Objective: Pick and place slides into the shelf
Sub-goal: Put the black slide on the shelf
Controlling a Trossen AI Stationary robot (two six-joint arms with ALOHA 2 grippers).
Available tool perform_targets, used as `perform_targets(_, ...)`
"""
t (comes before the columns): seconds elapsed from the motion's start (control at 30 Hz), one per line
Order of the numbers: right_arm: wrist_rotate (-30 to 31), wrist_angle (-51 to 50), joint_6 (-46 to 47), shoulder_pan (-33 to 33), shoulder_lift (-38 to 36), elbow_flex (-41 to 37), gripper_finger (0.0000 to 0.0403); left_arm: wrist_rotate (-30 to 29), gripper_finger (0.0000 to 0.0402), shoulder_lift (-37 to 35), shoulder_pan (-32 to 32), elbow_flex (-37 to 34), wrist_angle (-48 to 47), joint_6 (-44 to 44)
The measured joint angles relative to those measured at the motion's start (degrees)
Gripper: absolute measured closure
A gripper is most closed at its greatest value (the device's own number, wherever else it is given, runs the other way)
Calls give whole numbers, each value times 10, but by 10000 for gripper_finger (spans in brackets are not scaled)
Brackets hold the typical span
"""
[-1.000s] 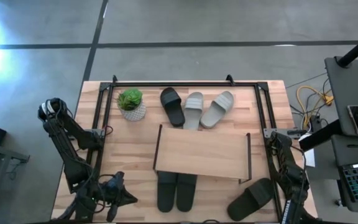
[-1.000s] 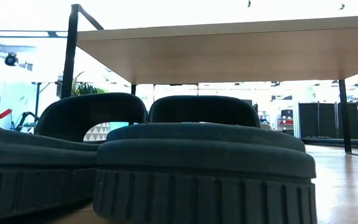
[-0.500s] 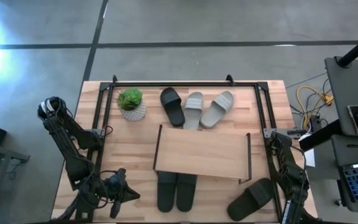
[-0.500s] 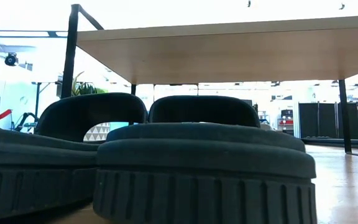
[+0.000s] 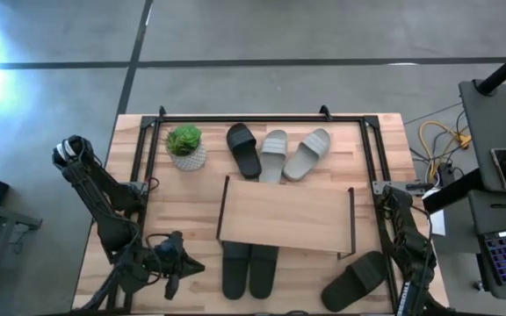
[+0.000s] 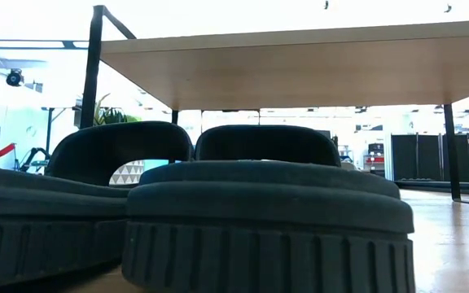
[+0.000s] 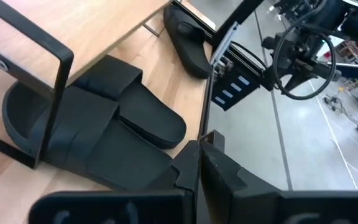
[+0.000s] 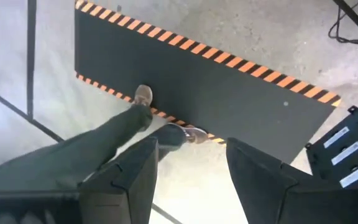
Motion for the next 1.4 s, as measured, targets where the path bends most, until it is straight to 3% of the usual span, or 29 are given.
perform_targets(0.3, 8, 11, -104, -33, -2, 13, 220, 15, 402, 0, 2, 0, 0, 22)
perform_targets(0.67, -12, 65, -123, -54, -2, 14, 220, 29, 402, 0, 2, 0, 0, 55)
perform_targets(0.93, -26, -169, -69, -46, -36, 14, 231, 29, 402, 0, 2, 0, 1, 57)
perform_targets(1.03, -84, -264, -53, -43, -47, 15, 234, 29, 402, 0, 2, 0, 0, 57)
perform_targets(1.27, -171, -264, -87, -41, -42, -37, 234, 29, 402, 0, 2, 0, 0, 57)
perform_targets(1.4, -138, -265, -78, -33, -42, -69, 239, 29, 402, 0, 2, 0, 0, 57)
